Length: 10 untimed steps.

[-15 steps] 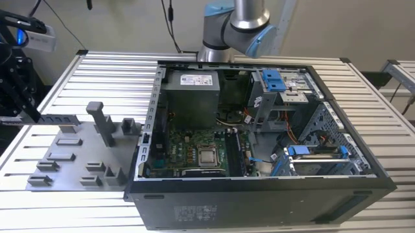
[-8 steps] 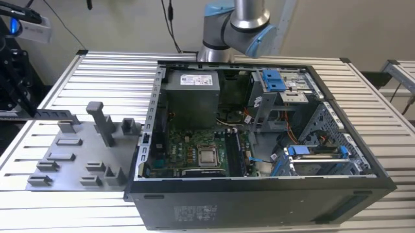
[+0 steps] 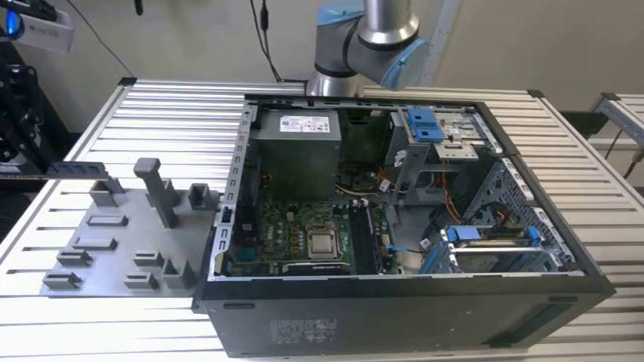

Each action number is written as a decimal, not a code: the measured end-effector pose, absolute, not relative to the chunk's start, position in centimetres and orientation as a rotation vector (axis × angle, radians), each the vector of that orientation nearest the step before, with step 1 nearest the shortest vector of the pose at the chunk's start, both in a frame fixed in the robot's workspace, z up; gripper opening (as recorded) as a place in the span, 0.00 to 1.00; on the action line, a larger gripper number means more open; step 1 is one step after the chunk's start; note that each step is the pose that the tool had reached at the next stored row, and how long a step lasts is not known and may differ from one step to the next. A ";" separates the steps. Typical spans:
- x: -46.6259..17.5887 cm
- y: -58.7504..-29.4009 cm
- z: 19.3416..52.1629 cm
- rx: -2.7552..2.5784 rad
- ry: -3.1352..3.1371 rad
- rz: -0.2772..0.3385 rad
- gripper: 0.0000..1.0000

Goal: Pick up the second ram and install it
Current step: 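Pick up the second ram and move it above second insertion slot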

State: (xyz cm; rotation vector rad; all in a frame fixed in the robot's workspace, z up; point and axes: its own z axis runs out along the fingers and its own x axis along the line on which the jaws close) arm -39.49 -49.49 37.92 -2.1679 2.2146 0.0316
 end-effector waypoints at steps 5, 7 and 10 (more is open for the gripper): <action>-39.5 -49.5 38.6 -2.168 2.214 0.032 0.15; -39.5 -49.5 38.9 -2.168 2.215 0.032 0.15; -39.5 -49.5 39.4 -2.168 2.214 0.032 0.15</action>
